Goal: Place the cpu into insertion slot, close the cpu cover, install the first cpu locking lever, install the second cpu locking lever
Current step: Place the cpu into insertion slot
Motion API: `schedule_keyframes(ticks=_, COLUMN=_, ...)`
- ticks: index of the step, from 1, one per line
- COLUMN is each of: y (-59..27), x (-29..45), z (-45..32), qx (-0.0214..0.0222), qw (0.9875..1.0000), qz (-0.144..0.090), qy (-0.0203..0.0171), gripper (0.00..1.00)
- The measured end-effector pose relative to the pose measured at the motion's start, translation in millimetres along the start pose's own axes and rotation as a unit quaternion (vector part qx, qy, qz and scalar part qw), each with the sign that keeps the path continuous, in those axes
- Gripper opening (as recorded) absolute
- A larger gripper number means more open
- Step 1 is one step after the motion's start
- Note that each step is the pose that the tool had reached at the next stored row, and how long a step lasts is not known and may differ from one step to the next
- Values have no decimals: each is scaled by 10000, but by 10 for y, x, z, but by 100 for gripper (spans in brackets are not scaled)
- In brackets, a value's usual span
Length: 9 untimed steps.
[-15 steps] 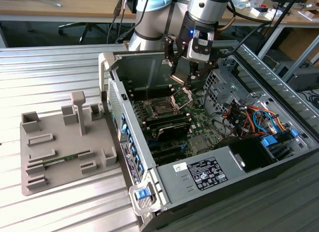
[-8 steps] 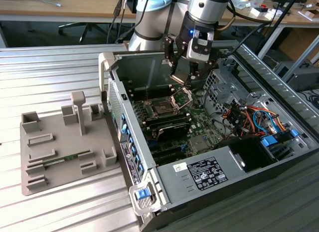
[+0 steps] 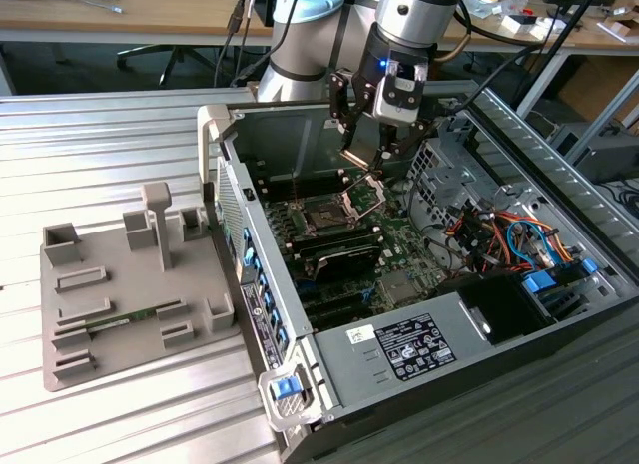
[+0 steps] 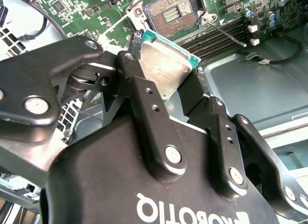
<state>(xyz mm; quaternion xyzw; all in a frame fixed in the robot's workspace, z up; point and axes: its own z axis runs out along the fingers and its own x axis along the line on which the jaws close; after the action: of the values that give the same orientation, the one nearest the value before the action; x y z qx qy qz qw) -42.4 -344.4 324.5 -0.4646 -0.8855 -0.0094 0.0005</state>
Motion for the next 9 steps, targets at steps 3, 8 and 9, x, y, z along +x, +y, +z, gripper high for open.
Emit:
schedule_keyframes(ticks=3, y=0, x=0, z=1, qx=0, qw=10000, qz=26, qy=0, gripper=54)
schedule_keyframes(ticks=8, y=0, x=0, z=2, qx=-1, qw=10000, qz=55, qy=-1, gripper=54)
schedule_keyframes(ticks=9, y=0, x=0, z=2, qx=0, qw=10000, qz=59, qy=-1, gripper=54)
